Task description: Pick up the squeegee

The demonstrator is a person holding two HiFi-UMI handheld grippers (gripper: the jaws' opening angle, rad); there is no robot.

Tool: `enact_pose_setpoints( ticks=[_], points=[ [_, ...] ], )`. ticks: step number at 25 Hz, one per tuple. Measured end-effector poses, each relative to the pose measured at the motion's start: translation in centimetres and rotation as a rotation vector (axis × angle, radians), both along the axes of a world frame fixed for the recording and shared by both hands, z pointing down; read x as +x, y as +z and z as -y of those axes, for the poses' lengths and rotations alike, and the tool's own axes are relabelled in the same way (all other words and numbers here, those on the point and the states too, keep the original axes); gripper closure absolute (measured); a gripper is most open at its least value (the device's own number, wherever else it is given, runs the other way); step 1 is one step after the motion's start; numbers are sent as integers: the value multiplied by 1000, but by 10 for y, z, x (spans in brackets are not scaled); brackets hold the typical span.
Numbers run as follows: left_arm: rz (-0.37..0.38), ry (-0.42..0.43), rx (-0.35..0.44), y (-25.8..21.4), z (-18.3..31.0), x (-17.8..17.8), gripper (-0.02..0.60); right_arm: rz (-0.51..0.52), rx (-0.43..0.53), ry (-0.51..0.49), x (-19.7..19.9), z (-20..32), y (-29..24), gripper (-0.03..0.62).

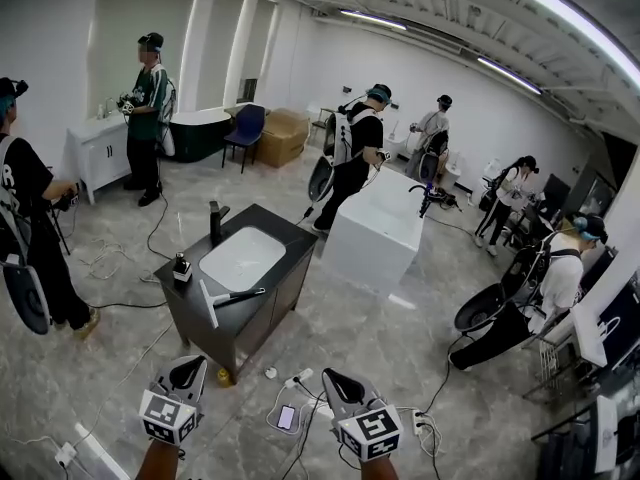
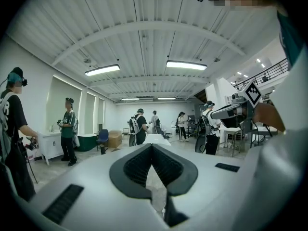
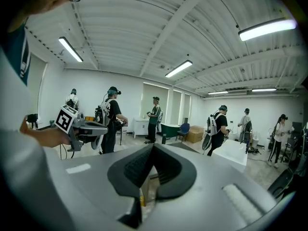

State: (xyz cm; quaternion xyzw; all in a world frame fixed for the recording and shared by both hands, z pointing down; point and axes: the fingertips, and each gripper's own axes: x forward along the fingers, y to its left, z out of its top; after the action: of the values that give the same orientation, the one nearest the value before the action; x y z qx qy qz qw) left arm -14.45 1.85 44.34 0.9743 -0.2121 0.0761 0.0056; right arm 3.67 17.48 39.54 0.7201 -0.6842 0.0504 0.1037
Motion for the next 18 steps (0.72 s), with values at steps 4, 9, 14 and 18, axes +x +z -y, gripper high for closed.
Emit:
enact_pose_setpoints(
  ticks=[4,9,14,18],
  points=[
    [2,-9,-12,6,8,4,575,0,-10,-16,7,16,3,585],
    [15,-61,-10,8,12,20,575,14,0,-74,33,30,6,585],
    [21,-152,-23,6,4,41,575,27,16,-144,78,43,4,585],
    [30,-211,-13,8,-6,68,575,37,28,-210,114,45,8,585]
  ],
)
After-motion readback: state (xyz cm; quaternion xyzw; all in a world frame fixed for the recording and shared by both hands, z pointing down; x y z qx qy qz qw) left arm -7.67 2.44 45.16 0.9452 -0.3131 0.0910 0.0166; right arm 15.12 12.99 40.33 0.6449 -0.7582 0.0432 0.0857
